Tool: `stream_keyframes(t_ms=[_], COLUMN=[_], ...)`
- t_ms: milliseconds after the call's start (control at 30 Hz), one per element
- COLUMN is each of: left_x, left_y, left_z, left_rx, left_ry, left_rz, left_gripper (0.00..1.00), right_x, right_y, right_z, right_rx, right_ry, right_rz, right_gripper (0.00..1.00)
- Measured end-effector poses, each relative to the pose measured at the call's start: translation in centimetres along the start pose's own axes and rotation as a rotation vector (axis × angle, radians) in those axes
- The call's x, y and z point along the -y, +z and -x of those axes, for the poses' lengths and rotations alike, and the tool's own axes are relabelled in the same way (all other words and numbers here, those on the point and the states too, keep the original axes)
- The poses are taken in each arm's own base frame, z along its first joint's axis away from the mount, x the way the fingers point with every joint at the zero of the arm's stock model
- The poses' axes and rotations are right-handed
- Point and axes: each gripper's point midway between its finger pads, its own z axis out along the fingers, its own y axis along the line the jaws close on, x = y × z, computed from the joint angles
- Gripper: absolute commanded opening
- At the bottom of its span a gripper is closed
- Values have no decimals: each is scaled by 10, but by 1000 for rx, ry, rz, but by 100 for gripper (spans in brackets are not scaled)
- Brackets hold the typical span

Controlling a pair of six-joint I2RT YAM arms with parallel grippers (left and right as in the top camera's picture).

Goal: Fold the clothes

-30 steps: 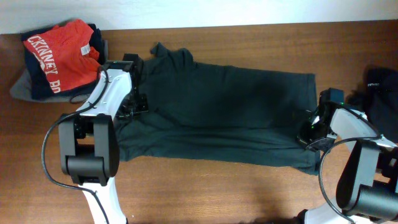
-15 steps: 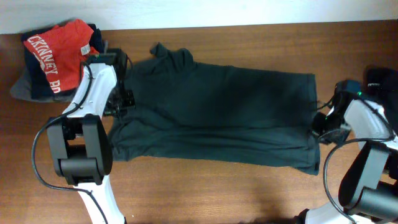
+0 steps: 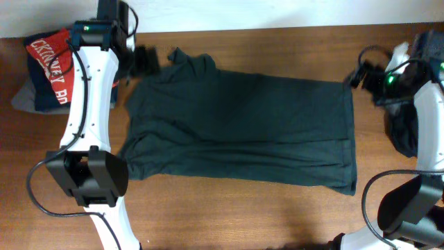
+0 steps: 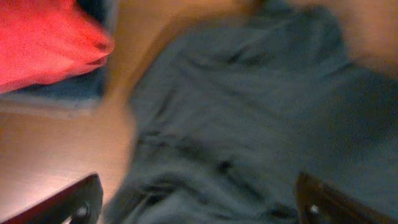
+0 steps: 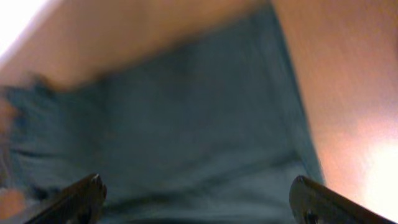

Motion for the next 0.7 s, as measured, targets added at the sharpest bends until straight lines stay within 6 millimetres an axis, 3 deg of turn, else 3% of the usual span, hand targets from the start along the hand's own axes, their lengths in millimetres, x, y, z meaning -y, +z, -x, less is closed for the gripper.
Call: stream_keyframes(t_ms=[67, 133, 267, 367, 467, 567, 700], left_x=[21, 32, 51, 59, 64, 69, 67], left_y=[-5, -7, 3, 34, 80, 127, 167], left_z=[27, 44, 69, 77, 75, 71, 62], left_rx=[108, 176, 265, 276, 249, 229, 205], left_ry=[21, 38, 82, 132, 173, 226, 282], left_rz=[-93, -144, -209, -220, -215, -210, -176], left_gripper=[99, 99, 99, 99, 99, 99, 97], right_x=[-20, -33, -61, -74, -78, -73, -55], right_y=[-9, -12, -3, 19, 49, 80, 114], right_z=[25, 37, 41, 42, 44, 43, 37], right_rx=[92, 141, 169, 167, 155, 127, 71], right_ry=[-61, -107, -220, -279, -312, -321, -306], right_rz=[67, 103, 148, 145, 125, 102, 67], right_gripper=[99, 99, 99, 99, 99, 99, 99])
